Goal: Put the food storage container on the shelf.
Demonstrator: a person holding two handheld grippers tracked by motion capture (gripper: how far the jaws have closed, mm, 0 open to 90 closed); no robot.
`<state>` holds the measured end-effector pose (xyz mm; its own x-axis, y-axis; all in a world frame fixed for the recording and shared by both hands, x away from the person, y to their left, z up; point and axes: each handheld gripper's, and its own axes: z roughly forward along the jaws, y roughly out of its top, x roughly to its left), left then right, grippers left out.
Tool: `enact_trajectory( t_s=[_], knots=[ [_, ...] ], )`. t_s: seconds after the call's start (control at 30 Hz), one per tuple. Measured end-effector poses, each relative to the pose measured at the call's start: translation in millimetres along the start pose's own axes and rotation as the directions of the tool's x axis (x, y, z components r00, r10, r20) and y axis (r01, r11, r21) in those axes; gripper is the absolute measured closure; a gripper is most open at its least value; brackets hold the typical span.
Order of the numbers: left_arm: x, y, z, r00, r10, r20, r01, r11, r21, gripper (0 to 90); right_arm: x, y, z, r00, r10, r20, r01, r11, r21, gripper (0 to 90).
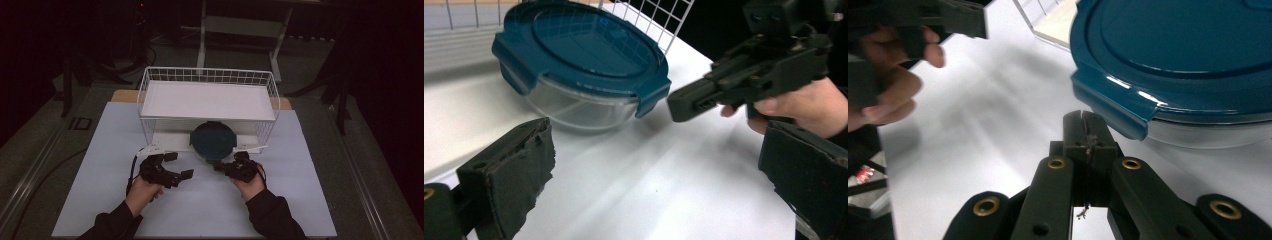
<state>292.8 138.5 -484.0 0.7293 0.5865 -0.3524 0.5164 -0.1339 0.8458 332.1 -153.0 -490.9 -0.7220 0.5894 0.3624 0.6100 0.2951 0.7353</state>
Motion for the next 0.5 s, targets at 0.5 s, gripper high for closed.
enact_trajectory(
  t_s=[0.5],
  knots=[
    [-0.3, -4.7, 2.1, 0.9998, 0.017, -0.007, -0.017, 0.9996, -0.021, 1.7, -15.8, 12.2, 16.8, 0.9986, 0.023, 0.049, -0.023, 1.0, -0.004, 90.0]
  ],
)
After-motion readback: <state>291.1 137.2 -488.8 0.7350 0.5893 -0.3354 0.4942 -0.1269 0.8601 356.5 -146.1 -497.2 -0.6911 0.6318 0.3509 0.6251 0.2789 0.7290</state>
